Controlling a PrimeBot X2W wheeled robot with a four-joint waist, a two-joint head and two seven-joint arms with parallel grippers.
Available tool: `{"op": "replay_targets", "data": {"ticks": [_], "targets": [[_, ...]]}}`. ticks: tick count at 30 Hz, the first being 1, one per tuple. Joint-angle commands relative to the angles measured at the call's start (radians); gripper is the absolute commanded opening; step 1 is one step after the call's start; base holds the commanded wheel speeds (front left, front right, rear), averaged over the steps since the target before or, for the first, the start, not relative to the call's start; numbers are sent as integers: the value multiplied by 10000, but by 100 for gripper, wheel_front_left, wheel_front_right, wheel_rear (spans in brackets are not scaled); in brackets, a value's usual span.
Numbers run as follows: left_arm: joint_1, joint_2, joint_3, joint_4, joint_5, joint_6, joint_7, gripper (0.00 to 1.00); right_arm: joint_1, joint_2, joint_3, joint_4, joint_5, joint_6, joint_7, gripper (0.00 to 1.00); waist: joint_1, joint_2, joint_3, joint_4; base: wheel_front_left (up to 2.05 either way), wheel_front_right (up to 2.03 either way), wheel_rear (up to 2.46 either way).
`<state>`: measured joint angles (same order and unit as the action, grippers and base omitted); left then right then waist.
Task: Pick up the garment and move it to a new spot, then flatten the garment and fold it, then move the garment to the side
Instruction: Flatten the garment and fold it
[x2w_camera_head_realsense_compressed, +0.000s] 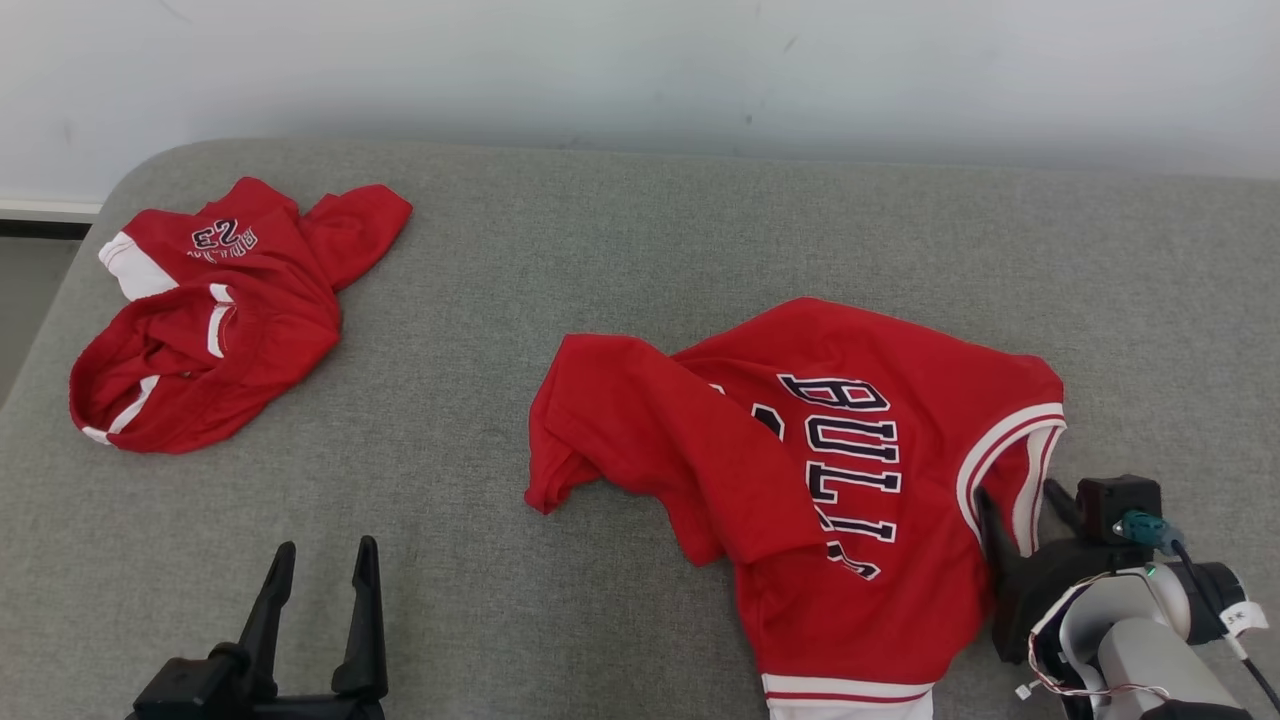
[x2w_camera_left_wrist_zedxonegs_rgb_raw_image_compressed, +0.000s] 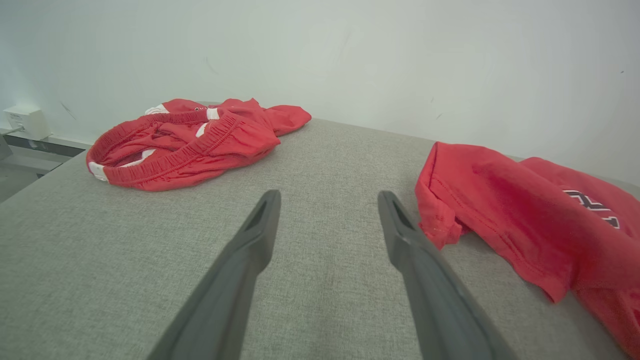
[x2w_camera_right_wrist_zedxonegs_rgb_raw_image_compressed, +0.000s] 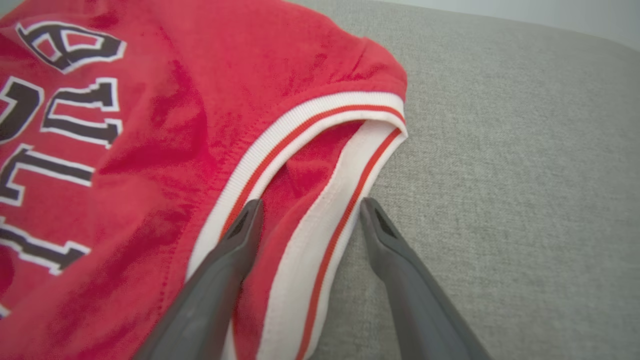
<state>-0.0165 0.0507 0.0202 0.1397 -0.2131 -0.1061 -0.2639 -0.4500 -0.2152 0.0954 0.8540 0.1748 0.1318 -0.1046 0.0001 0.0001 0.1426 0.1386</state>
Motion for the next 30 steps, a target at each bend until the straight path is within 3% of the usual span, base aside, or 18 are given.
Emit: {"op": "replay_targets", "data": {"ticks": [1,3,4,5,10,23,24,25,26,30], "targets": [[-121,-3,-4,29,-34,6,-9,100,-126,86,15,275,-75,-22,53,100,-1,-1,15,-8,0,0,0],[-141,-3,-22,60,-63,14,-9,100,-228,172,29,737,-22,-22,76,98,-1,-1,13,-11,0,0,0],[-156,-3,-31,73,-69,14,-9,100,-284,217,68,916,14,-22,41,39,-1,-1,14,-10,0,0,0],[-167,-4,-33,90,-85,13,-9,100,-360,252,116,1060,79,-22,-32,0,-1,-1,13,-13,0,0,0],[-165,-4,-48,106,-134,6,-9,100,-974,113,301,1269,180,-22,-471,0,-1,-1,44,-31,0,0,0],[-306,-5,-266,156,-290,65,-9,100,-3557,-1221,238,1901,369,-22,-826,0,-1,-1,181,334,0,0,0],[-273,-5,-288,152,-320,75,-9,100,-3638,-1287,164,2091,411,-22,-728,28,-1,-1,167,367,0,0,0],[-245,-3,-306,165,-347,91,-9,100,-3739,-1331,126,2239,401,-22,-692,42,-1,-1,146,403,0,0,0],[-222,-3,-314,181,-360,84,-9,100,-3837,-1326,103,2348,414,-22,-700,100,-1,-1,119,426,0,0,0],[-57,-5,-324,212,-404,150,-9,100,-3752,-1195,129,2591,343,-22,-1118,100,-1,-1,-85,405,0,0,0]]}}
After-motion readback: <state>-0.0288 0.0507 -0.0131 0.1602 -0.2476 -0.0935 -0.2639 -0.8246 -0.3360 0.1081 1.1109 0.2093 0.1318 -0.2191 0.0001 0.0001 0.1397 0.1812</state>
